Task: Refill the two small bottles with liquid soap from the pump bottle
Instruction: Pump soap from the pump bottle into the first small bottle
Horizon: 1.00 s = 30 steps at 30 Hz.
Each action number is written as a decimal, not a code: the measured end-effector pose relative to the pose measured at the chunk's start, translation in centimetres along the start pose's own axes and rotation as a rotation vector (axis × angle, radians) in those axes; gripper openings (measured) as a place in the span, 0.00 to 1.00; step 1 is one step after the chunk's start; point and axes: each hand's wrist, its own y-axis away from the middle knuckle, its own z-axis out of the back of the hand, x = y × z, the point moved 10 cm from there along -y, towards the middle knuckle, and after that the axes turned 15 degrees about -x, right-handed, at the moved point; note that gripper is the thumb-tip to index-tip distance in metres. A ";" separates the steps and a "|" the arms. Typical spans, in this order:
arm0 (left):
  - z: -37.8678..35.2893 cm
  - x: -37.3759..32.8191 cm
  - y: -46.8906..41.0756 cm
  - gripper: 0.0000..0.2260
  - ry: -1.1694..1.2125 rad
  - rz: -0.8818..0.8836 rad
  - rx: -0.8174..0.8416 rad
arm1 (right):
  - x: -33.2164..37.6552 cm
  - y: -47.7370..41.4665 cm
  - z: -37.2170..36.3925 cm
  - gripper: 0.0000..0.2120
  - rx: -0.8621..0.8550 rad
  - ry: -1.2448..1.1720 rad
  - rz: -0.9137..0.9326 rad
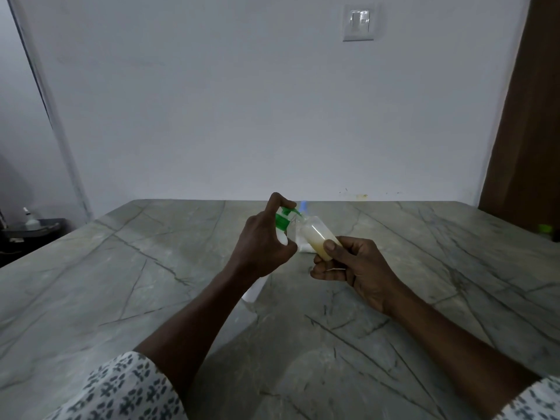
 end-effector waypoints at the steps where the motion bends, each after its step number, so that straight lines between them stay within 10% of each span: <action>1: -0.2 0.0 0.0 0.29 -0.003 -0.001 0.014 | 0.0 0.0 0.0 0.20 -0.006 -0.005 -0.002; 30: 0.1 -0.2 0.3 0.36 0.052 -0.014 0.039 | 0.6 0.2 -0.1 0.16 -0.014 -0.026 0.013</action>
